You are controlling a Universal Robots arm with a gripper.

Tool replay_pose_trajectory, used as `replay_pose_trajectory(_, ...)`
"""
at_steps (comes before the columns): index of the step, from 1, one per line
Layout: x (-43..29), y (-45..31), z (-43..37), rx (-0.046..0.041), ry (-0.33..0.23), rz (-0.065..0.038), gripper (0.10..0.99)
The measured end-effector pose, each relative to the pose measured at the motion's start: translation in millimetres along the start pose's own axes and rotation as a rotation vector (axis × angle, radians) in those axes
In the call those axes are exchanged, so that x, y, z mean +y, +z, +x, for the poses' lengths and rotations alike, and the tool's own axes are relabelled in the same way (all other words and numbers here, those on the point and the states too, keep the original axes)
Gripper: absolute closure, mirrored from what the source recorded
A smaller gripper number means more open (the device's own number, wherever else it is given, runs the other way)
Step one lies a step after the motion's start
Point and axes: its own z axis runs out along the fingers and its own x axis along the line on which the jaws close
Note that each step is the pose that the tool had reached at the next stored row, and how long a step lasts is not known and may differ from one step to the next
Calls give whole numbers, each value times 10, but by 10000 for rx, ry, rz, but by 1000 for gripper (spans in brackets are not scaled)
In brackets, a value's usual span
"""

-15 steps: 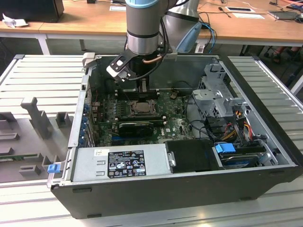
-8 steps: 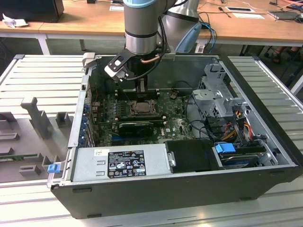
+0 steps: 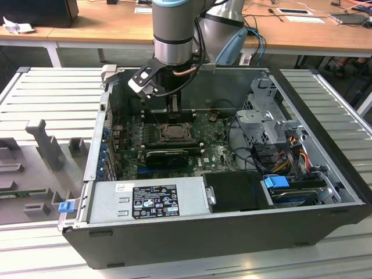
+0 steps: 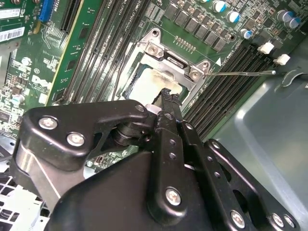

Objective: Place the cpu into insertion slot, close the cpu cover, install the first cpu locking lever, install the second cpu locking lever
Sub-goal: 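Install the first cpu locking lever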

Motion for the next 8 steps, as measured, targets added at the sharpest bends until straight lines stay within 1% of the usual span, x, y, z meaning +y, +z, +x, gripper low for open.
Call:
replay_pose_trajectory(3, 1, -49, 1, -6, 0, -1, 980)
replay_pose_trajectory(6, 5, -173, 2, -13, 0, 0, 980)
replay_pose_trajectory(7, 5, -194, 3, -13, 0, 0, 980)
replay_pose_trajectory(8, 5, -193, 3, -12, -82, -1, 980)
